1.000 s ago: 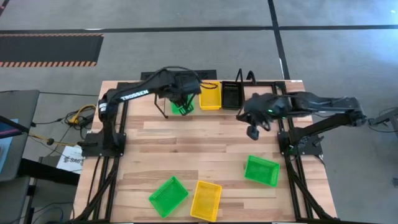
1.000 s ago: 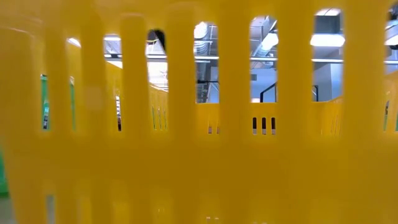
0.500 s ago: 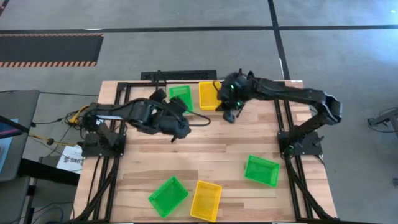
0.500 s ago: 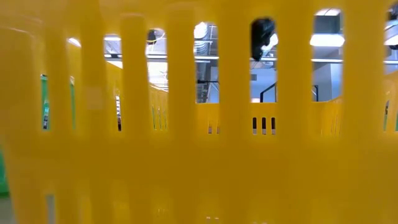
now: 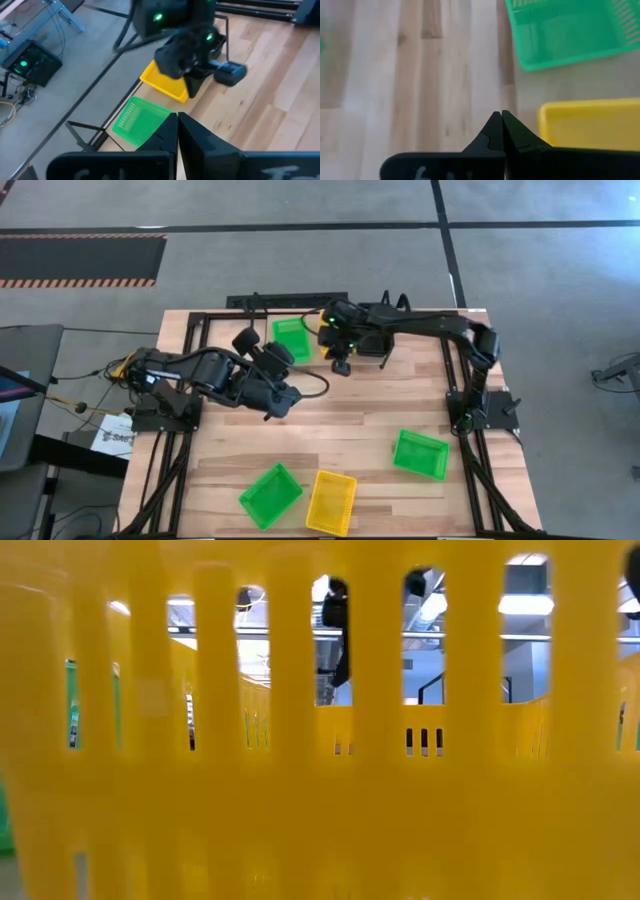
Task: Stack baskets on shelf by color
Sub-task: Adjust the colored bins on the shelf
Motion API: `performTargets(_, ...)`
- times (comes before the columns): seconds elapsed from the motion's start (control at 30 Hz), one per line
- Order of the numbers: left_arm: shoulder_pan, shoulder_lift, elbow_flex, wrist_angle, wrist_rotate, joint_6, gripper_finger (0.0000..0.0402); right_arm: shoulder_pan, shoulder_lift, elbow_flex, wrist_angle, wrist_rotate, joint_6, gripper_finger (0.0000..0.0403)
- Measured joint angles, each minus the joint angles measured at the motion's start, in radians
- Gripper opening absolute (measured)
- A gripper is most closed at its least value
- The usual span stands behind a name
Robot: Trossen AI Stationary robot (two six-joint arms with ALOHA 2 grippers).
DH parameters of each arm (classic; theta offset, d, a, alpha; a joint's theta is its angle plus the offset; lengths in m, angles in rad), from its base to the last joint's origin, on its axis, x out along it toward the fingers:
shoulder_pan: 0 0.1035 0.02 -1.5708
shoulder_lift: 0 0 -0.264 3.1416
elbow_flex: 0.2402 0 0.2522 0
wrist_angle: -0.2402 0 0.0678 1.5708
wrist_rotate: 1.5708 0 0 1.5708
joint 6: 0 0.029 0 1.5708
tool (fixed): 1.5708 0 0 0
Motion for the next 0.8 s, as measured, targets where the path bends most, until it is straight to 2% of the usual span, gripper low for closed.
performTargets(0.17, -0.010, 0.000, 0.000, 0.000, 0.000, -0.002, 0.0000, -0.001, 0.058, 0.113, -0.068, 0.140, -0.048, 0.0000)
performTargets(0.33, -0.010, 0.000, 0.000, 0.000, -0.001, -0.006, 0.0000, -0.002, 0.057, 0.143, -0.064, 0.327, -0.056, 0.0000)
performTargets(0.67, -0.010, 0.000, 0.000, 0.000, -0.005, -0.006, 0.0000, -0.041, 0.106, 0.130, -0.129, 0.332, 0.072, 0.0000)
performTargets(0.8, -0.010, 0.000, 0.000, 0.000, -0.004, -0.006, 0.0000, -0.036, 0.139, 0.131, -0.151, 0.332, 0.073, 0.0000)
